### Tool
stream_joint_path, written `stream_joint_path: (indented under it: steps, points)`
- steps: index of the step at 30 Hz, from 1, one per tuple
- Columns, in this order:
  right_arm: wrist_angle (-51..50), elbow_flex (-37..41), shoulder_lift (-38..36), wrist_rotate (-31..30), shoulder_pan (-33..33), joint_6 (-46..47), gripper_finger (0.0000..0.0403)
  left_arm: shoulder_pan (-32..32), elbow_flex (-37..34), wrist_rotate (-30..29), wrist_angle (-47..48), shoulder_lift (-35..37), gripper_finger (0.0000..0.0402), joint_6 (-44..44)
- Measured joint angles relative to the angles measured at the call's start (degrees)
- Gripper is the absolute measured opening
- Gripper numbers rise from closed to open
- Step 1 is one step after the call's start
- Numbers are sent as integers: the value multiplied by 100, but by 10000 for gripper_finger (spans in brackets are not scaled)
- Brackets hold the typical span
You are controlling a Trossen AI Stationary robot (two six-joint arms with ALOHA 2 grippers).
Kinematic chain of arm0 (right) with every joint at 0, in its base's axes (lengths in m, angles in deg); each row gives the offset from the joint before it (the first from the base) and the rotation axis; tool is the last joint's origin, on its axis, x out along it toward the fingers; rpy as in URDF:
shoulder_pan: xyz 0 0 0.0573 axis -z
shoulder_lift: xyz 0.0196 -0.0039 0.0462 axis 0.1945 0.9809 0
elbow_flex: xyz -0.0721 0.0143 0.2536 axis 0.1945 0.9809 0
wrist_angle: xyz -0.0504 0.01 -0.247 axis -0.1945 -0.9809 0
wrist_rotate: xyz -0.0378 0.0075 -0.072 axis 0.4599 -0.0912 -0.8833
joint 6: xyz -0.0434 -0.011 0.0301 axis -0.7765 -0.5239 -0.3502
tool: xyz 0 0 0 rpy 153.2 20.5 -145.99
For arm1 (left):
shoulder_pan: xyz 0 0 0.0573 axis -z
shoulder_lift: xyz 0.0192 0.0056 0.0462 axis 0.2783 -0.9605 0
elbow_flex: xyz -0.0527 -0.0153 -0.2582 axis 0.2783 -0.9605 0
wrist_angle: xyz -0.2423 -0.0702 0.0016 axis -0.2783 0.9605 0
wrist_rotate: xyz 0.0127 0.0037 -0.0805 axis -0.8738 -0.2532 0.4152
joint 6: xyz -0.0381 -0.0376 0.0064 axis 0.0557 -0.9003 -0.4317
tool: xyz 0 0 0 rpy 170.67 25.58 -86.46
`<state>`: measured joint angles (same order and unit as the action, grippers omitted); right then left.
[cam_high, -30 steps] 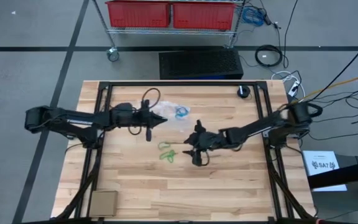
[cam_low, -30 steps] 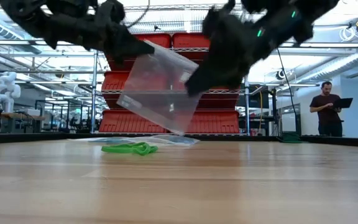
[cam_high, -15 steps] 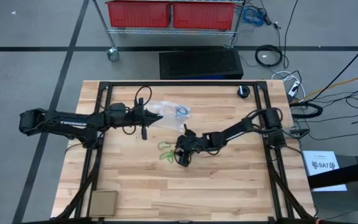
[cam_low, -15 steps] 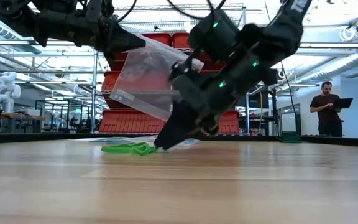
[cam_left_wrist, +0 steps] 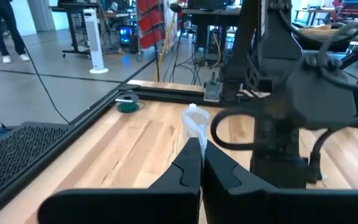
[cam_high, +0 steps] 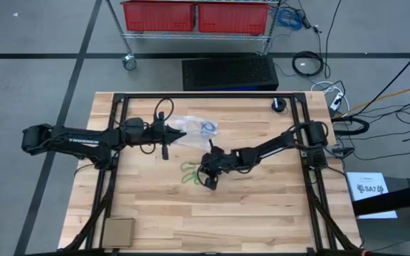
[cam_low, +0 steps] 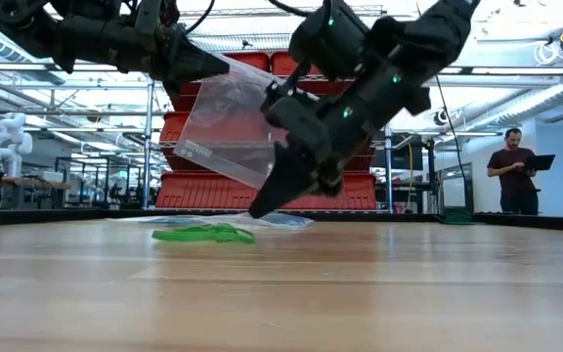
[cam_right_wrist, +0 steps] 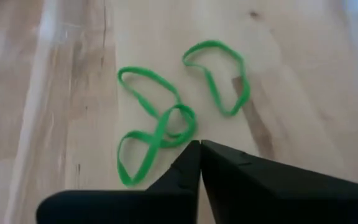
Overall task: Sort rubber bands
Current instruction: Put the green rubber band into the right zip lock bag
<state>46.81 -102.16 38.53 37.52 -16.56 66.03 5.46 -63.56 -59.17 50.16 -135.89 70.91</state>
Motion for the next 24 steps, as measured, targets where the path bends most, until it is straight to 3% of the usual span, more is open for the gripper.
stream_joint_path:
  steps: [5,16,20,24]
  points:
    - [476,-2,-69,-37,41,-328,23,0,0,0,18,0,0,23]
    - [1134,0,508,-195,275,-747,177,-4,2,0,57,0,0,43]
    - [1228,-165,777,-193,282,-890,192,-4,2,0,53,0,0,43]
    - [1106,-507,1080,-215,280,-1007,181,-4,2,0,57,0,0,45]
